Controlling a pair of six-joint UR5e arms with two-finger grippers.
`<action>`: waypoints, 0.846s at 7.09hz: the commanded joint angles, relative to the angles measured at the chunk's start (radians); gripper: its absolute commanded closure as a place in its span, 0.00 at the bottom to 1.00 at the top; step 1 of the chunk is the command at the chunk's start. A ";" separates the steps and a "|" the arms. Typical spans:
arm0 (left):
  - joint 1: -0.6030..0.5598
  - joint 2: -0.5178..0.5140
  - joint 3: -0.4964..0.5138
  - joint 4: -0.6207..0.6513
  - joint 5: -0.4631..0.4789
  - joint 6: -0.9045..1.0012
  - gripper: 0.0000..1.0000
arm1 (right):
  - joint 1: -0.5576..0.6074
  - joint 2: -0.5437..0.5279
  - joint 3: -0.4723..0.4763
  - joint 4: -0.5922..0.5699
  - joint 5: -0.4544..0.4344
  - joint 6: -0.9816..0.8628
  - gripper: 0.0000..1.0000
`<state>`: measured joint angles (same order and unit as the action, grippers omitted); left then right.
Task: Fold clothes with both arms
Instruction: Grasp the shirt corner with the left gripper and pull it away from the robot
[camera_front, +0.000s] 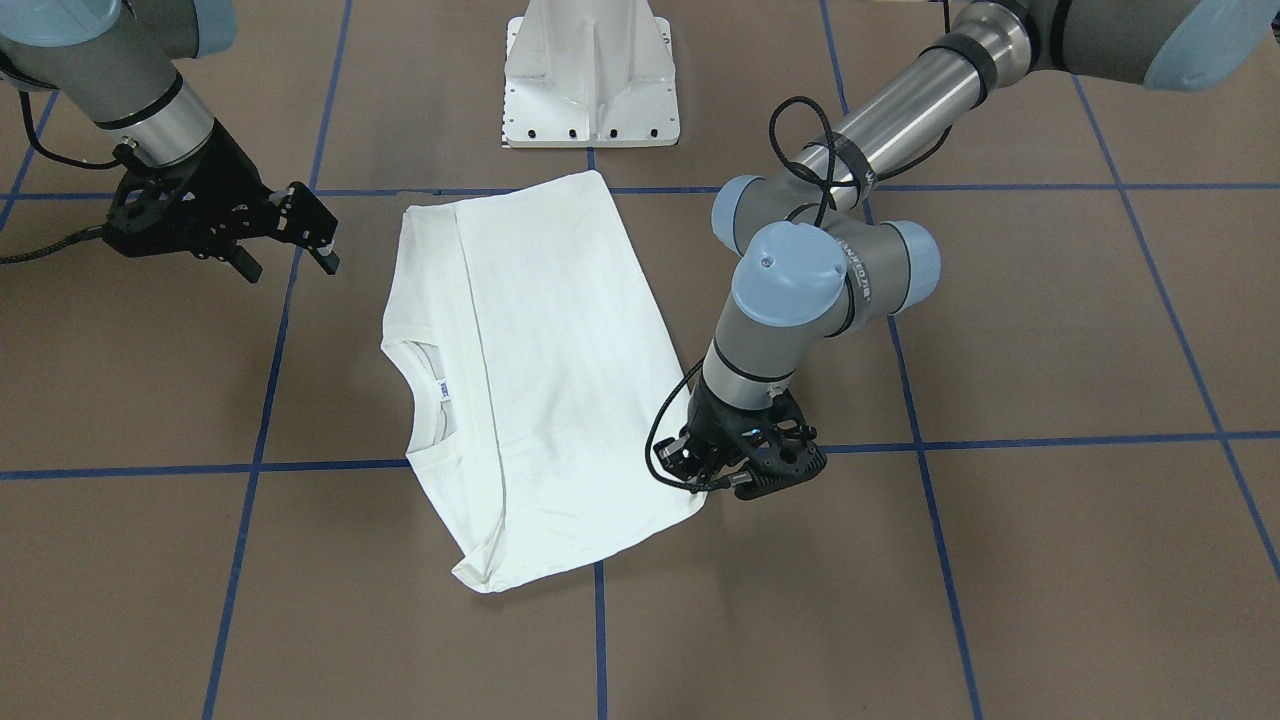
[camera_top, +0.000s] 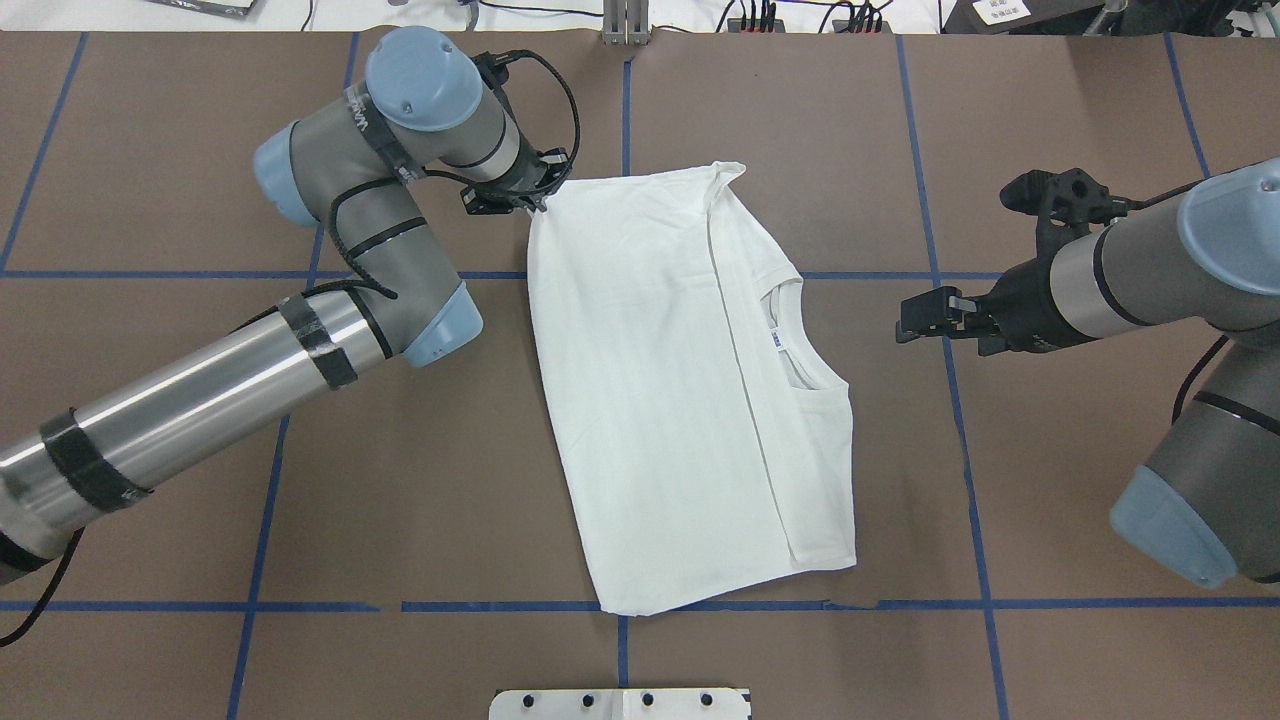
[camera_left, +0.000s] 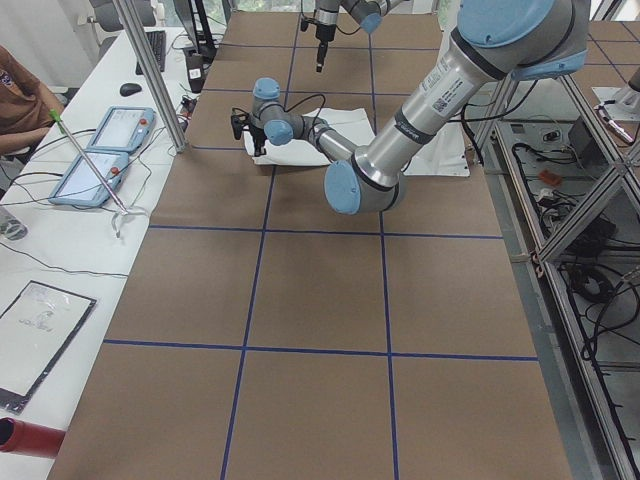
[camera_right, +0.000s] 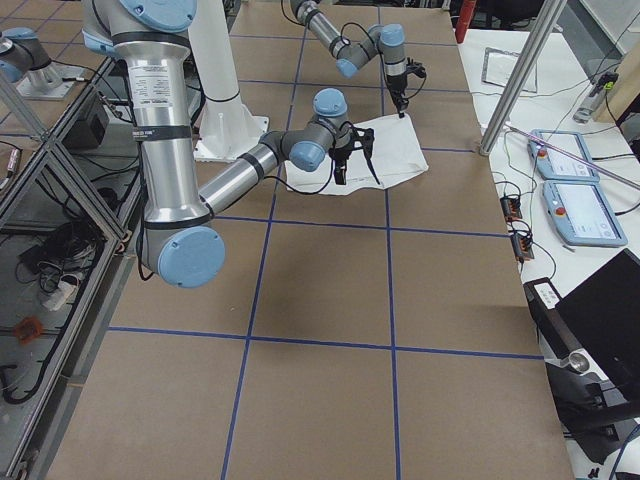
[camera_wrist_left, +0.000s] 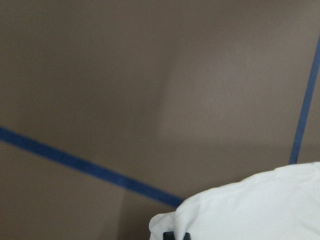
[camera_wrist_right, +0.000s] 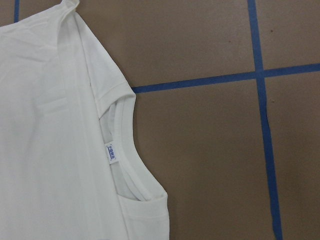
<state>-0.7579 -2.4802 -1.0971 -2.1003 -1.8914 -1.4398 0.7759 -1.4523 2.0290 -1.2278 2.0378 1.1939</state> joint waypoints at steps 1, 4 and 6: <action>-0.012 -0.084 0.211 -0.238 0.107 0.025 1.00 | 0.000 0.013 -0.029 0.001 -0.010 0.000 0.00; -0.012 -0.091 0.276 -0.322 0.159 0.044 0.01 | 0.000 0.041 -0.041 0.001 -0.011 0.000 0.00; -0.043 -0.092 0.270 -0.336 0.138 0.047 0.00 | -0.012 0.075 -0.050 -0.015 -0.048 0.000 0.00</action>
<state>-0.7792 -2.5725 -0.8240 -2.4309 -1.7346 -1.3968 0.7723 -1.3923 1.9838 -1.2366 2.0158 1.1934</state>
